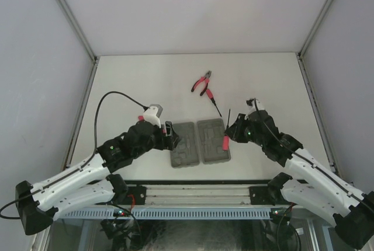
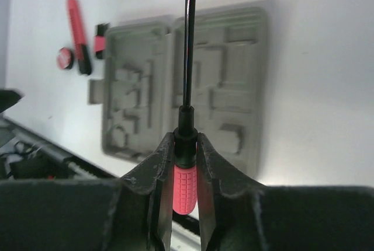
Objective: Sort the tools into containers
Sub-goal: Pick up the screwdriver from the center of the board.
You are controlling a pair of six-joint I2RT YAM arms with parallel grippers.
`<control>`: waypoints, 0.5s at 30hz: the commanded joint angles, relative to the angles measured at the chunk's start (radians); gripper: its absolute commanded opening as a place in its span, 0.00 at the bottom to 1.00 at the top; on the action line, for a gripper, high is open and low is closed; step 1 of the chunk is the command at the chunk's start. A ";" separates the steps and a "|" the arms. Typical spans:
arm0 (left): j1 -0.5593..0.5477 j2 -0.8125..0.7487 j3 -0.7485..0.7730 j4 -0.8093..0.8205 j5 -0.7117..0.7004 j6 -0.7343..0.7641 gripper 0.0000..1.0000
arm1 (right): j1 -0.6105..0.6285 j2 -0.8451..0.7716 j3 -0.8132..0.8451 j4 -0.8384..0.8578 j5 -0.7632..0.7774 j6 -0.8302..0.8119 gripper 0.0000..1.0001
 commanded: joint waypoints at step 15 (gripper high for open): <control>-0.043 -0.107 -0.099 0.381 0.244 0.023 0.78 | 0.302 0.020 0.004 0.420 0.022 0.167 0.07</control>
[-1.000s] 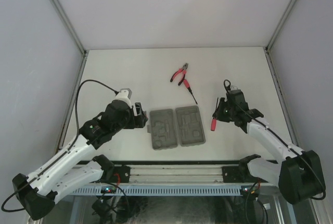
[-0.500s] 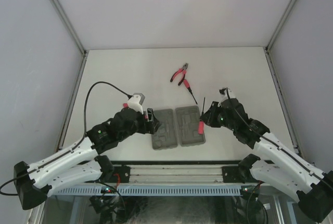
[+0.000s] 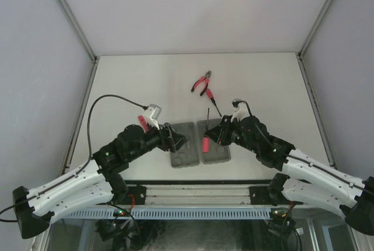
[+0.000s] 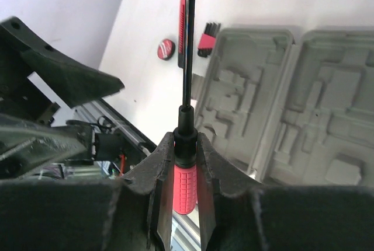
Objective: Sort the tools into containers
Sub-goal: Pick up the screwdriver from the center of the board.
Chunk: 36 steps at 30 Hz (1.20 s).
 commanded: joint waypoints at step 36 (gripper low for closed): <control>-0.074 0.123 0.029 0.190 0.107 -0.025 0.24 | 0.030 0.064 0.015 0.371 -0.140 0.074 0.07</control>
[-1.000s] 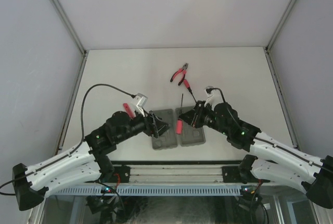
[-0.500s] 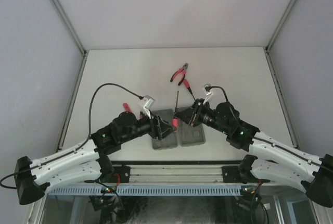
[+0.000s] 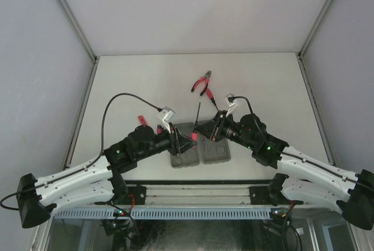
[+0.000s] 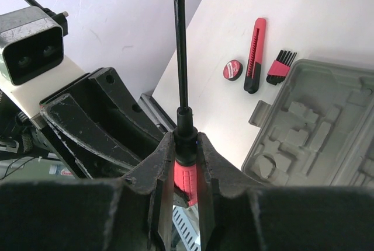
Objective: Sort the tools into containers
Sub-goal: Pick up the screwdriver from the center of the board.
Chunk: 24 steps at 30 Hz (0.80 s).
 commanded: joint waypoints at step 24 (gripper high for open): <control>-0.001 -0.014 0.058 -0.059 -0.042 0.036 0.00 | 0.014 -0.082 0.015 -0.030 0.083 -0.031 0.32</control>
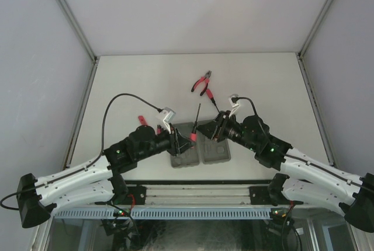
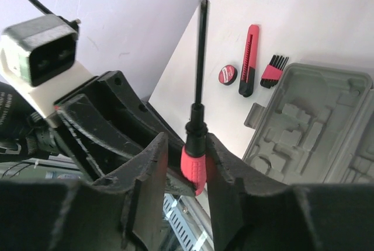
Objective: Sort the tools into containers
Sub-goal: Pick up the screwdriver from the center of the board.
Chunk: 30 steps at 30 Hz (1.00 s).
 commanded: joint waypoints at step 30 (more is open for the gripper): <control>0.004 0.040 0.280 -0.419 -0.154 0.218 0.00 | -0.023 -0.378 0.050 -0.298 0.328 -0.647 0.52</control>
